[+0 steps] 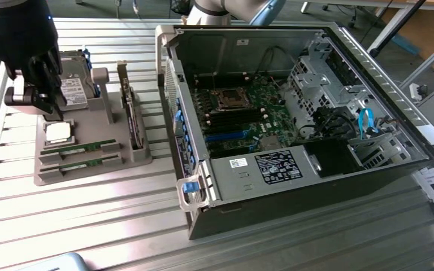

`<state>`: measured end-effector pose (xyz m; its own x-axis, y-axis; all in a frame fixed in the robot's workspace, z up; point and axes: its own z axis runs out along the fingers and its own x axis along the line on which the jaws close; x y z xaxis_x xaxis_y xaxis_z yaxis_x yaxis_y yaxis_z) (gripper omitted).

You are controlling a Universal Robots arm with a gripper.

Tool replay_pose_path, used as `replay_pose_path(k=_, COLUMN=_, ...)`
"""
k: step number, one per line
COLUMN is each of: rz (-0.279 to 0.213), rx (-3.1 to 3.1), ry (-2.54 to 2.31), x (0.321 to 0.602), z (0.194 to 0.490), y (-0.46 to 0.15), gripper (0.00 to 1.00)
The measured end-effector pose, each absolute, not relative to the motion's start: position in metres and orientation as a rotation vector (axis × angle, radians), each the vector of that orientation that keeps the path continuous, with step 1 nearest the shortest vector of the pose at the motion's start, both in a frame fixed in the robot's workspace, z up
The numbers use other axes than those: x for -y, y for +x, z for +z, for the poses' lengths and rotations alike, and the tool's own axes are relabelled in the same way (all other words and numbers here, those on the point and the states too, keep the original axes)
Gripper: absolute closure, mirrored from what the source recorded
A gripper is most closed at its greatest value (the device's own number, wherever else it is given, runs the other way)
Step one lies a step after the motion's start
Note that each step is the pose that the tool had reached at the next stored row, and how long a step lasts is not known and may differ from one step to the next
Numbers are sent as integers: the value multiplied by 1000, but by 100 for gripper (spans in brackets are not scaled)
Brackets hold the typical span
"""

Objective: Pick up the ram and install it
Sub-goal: 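Pick up the ram and move it above insertion slot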

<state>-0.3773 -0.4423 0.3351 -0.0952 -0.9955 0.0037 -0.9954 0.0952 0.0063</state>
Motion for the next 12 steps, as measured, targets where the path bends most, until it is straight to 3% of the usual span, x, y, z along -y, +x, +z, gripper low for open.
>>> replay_pose_path(k=12, rz=-3, rx=2318, ry=2111, x=442, z=329, y=-377, gripper=64)
